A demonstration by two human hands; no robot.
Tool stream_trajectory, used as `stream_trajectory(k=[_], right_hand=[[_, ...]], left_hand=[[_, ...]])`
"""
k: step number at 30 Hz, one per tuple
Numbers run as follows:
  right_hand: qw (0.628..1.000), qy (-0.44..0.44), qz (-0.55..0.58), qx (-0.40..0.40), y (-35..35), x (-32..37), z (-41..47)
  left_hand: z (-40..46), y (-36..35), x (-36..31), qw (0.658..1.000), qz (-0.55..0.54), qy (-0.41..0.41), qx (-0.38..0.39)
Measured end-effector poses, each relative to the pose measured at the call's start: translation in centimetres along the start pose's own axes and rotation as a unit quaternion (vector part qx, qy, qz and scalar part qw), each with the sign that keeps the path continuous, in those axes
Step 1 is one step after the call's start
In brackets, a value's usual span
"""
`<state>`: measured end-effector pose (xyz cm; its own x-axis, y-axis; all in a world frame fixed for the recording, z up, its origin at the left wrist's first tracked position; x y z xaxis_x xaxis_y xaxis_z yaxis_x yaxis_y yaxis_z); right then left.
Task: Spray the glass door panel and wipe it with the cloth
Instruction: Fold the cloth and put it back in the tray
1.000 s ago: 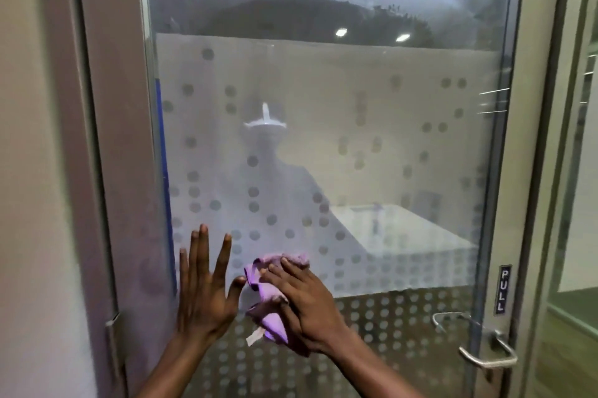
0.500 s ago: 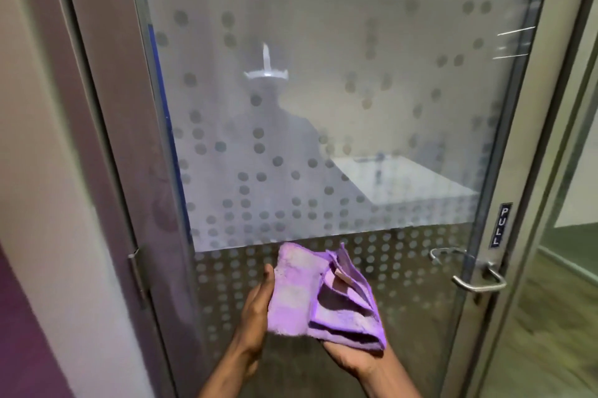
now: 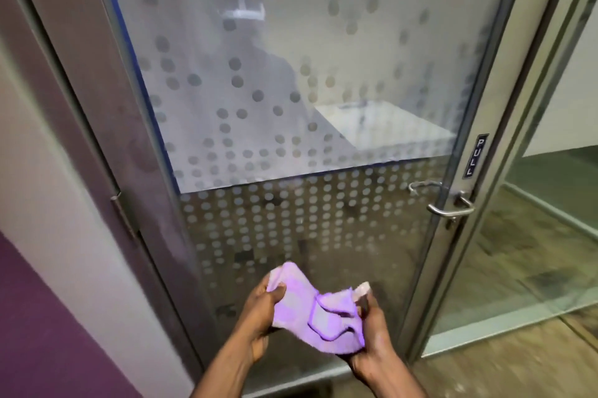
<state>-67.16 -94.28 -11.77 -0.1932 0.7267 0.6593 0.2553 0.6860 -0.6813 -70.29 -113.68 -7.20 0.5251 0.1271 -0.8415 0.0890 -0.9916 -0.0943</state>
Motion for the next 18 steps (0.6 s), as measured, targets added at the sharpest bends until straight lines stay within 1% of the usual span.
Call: stream_trajectory(k=[1, 2, 3, 4, 6, 9, 11, 13, 15, 17, 18], right_hand=[[1.0, 0.002, 0.01, 0.027, -1.0, 0.6, -0.2], [0.999, -0.024, 0.001, -0.04, -1.1, 0.7, -1.3], [0.998, -0.025, -0.054, -0.031, -0.7, 0.9, -1.3], [0.995, -0.005, -0.088, -0.038, -0.7, 1.4, -1.8], [0.976, 0.065, -0.205, -0.011, 1.0, 0.4, -2.6], [0.946, 0.132, -0.295, 0.023, 2.1, -0.3, -4.2], [0.933, 0.155, -0.324, 0.023, 2.9, -0.9, -4.8], [0.92, 0.152, -0.361, -0.014, 3.9, -1.4, -5.0], [0.922, 0.141, -0.358, -0.043, 4.8, -1.4, -5.1], [0.928, 0.108, -0.353, -0.058, 5.8, -1.5, -5.2], [0.924, 0.113, -0.358, -0.072, 6.2, -1.3, -5.4]], left_hand=[[0.1, 0.1, 0.4, 1.0, -0.003, 0.005, 0.003], [0.1, 0.2, 0.9, 1.0, -0.002, 0.013, 0.008], [0.1, 0.3, 1.2, 1.0, -0.004, 0.022, 0.012], [0.1, 0.2, 1.6, 0.999, -0.004, 0.026, 0.018], [0.0, 0.2, 2.2, 1.0, 0.007, 0.019, 0.021], [-0.5, 0.0, 2.6, 0.998, 0.01, 0.009, 0.056], [-1.3, -0.3, 2.3, 0.997, 0.023, -0.018, 0.074], [-1.7, -0.4, 2.4, 0.993, 0.059, -0.044, 0.097], [-2.5, -0.4, 2.5, 0.986, 0.091, -0.065, 0.12], [-3.5, -0.8, 2.6, 0.98, 0.115, -0.083, 0.143], [-3.9, -1.1, 2.7, 0.976, 0.125, -0.091, 0.151]])
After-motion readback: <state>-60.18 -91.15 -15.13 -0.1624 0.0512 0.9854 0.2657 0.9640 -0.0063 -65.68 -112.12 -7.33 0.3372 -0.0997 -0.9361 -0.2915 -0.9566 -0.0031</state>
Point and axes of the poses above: each hand's wrist, its own z-axis towards the middle knuckle, its own y-axis out of the back of the hand, x = y × z, the point moved 2 cm from there along z, towards the middle knuckle, and after that the axes turned 13 degrees about y, right-handed, at the moved point
